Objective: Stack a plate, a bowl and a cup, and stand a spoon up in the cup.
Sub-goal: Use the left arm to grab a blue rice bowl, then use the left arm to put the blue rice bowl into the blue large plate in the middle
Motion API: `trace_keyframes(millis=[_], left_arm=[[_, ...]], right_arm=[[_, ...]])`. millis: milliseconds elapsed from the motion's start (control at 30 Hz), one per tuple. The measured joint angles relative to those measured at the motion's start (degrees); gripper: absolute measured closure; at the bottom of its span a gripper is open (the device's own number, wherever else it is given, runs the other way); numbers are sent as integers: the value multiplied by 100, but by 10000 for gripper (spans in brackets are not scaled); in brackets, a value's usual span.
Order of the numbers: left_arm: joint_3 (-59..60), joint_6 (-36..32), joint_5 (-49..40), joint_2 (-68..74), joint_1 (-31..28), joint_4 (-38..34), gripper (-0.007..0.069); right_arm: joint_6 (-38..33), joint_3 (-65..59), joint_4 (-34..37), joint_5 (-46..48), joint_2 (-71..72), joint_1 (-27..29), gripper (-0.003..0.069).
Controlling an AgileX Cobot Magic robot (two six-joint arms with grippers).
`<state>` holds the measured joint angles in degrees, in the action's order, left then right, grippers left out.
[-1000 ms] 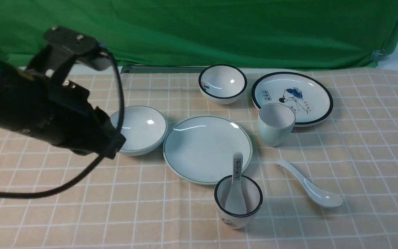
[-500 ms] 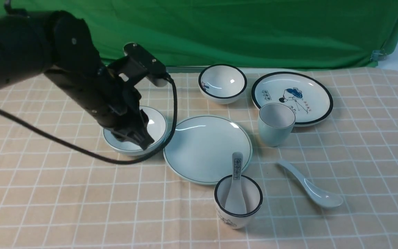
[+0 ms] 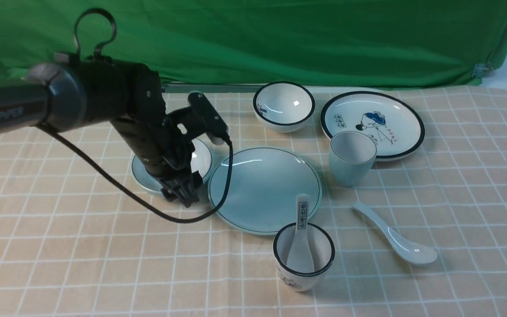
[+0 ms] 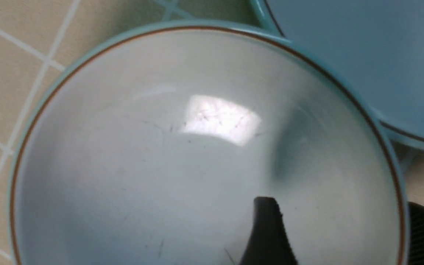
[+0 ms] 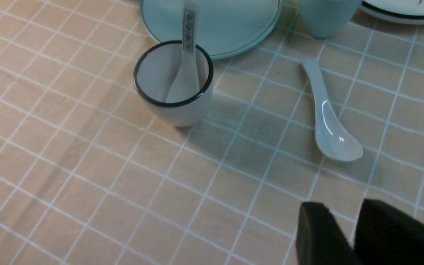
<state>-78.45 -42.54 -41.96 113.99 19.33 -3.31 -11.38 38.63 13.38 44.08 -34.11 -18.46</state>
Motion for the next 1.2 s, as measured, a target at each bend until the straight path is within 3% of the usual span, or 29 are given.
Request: trace_keyframes(millis=[267, 433, 567, 833, 1200], left_arm=[[-68, 56, 89, -9, 17, 331, 545], [-131, 150, -218, -236, 42, 392, 576], [-259, 279, -500, -581, 381, 82, 576], [-402, 335, -175, -361, 1511, 198, 576], [-402, 157, 416, 44, 1743, 380, 566]], right_arm=[[-5, 0, 0, 87, 0, 0, 461], [-42, 0, 5, 135, 0, 0, 461], [-82, 0, 0, 135, 0, 0, 461], [-153, 0, 0, 135, 0, 0, 461], [-155, 0, -8, 167, 0, 0, 456]])
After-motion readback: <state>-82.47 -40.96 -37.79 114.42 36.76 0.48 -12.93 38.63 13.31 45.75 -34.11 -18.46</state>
